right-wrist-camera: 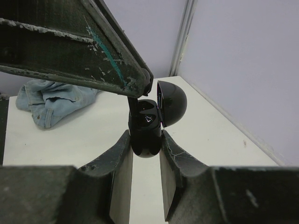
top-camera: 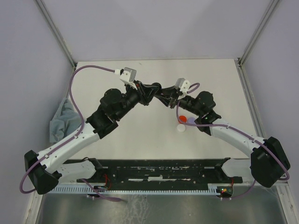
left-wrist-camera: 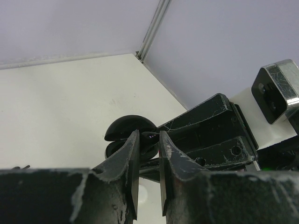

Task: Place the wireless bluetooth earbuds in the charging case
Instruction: Place the earbud in the charging case, then move the earbud to the center of the board.

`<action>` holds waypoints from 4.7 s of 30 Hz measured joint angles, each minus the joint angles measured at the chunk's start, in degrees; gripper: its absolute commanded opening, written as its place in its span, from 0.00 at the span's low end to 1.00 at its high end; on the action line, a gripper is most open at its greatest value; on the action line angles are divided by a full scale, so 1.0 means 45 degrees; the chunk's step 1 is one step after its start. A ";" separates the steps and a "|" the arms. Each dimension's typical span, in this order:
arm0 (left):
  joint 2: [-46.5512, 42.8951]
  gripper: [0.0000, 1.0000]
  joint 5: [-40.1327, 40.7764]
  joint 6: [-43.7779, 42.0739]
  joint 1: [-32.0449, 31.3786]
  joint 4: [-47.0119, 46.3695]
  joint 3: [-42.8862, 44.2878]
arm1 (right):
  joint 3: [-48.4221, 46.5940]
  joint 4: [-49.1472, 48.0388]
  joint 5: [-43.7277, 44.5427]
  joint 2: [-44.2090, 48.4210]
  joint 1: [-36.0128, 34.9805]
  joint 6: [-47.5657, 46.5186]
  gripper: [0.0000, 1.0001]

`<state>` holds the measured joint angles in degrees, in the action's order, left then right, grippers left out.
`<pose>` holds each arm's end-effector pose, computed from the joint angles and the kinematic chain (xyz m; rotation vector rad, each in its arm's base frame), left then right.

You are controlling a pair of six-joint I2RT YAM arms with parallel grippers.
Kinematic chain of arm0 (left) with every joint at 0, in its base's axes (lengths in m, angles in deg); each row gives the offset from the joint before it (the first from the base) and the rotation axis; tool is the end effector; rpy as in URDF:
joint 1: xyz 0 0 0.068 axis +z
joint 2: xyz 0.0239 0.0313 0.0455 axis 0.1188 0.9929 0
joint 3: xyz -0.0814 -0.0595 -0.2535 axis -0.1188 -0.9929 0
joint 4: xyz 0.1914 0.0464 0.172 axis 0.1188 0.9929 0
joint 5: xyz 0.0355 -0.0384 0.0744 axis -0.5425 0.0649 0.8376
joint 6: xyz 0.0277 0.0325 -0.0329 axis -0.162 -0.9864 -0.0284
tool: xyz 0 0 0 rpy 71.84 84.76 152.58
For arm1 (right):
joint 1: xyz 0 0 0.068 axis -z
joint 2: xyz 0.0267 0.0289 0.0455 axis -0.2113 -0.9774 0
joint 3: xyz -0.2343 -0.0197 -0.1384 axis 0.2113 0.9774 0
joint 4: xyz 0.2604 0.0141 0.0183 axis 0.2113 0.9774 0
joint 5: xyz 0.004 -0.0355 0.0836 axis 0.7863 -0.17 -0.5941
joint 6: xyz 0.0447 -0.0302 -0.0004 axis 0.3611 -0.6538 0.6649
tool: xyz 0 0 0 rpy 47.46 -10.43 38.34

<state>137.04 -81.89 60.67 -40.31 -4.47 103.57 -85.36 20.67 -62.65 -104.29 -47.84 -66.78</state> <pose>0.1787 -0.1877 0.3989 0.2591 1.5468 -0.9049 0.2238 0.1813 0.3266 -0.8237 1.1426 0.8465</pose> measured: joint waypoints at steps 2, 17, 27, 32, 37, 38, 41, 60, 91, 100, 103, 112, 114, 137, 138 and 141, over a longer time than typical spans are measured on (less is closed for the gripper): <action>0.0000 0.15 0.0117 -0.0015 0.0000 -0.0005 -0.0015 | 0.0000 0.0000 0.0000 0.0000 0.0000 0.0005 0.03; 0.0019 0.23 0.0175 -0.0044 -0.0058 0.0015 -0.0049 | 0.0000 -0.0039 0.0019 0.0107 -0.0058 0.0044 0.03; 0.0209 0.44 0.0185 -0.0034 -0.0083 0.0117 -0.0058 | 0.0005 0.0044 0.0112 0.0107 -0.0058 0.0049 0.02; 0.0209 0.55 0.0330 -0.0010 -0.0083 0.0214 -0.0053 | 0.0010 0.0092 0.0583 0.0097 -0.0058 0.0058 0.02; 0.0214 0.62 0.0690 0.0024 -0.0083 0.0840 0.0146 | 0.0301 -0.0068 0.1243 0.0019 -0.0058 0.0141 0.02; 0.0214 0.63 0.0801 0.0039 -0.0078 0.0952 0.0185 | 0.0413 -0.0092 0.1443 0.0000 -0.0053 0.0146 0.02; 0.0233 0.65 0.1156 0.0039 -0.0029 0.1515 0.0374 | 0.0908 -0.0097 0.2127 -0.0015 -0.0049 0.0136 0.02; 0.6858 0.65 0.0398 0.0461 0.3653 0.4847 0.3259 | 0.4333 0.0952 0.6105 0.2696 0.0233 -0.0214 0.02; 1.4018 0.49 0.1307 -0.0505 0.4085 0.6761 0.7834 | 0.4964 0.2244 0.6324 0.4274 0.0544 -0.0291 0.03; 1.3469 0.35 0.1506 -0.0933 0.3866 0.6426 0.6863 | 0.4964 0.2268 0.6261 0.4231 0.0544 -0.0296 0.03; 1.3304 0.31 0.1413 -0.1127 0.3876 0.6358 0.6606 | 0.4959 0.2278 0.6188 0.4158 0.0544 -0.0296 0.03; 1.2216 0.25 0.0350 -0.1991 0.3871 0.6071 0.5032 | 0.4925 0.2317 0.5931 0.4022 0.0563 -0.0291 0.03; 1.1885 0.25 -0.0151 -0.2361 0.3871 0.6241 0.4639 | 0.4901 0.2322 0.5863 0.3993 0.0563 -0.0291 0.03; 0.9991 0.44 -0.0306 -0.4391 0.3288 0.8966 0.2662 | 0.4838 0.2268 0.5532 0.3371 0.0588 -0.0277 0.03; 0.9947 0.44 -0.0238 -0.4386 0.3288 0.9049 0.2618 | 0.4838 0.2254 0.5518 0.3371 0.0588 -0.0272 0.03; 0.9855 0.45 -0.0155 -0.4371 0.3288 0.9316 0.2555 | 0.4833 0.2210 0.5474 0.3337 0.0588 -0.0248 0.03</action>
<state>181.38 -82.59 41.00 -25.51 37.45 115.06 -63.62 30.62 -38.02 -89.28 -45.19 -67.89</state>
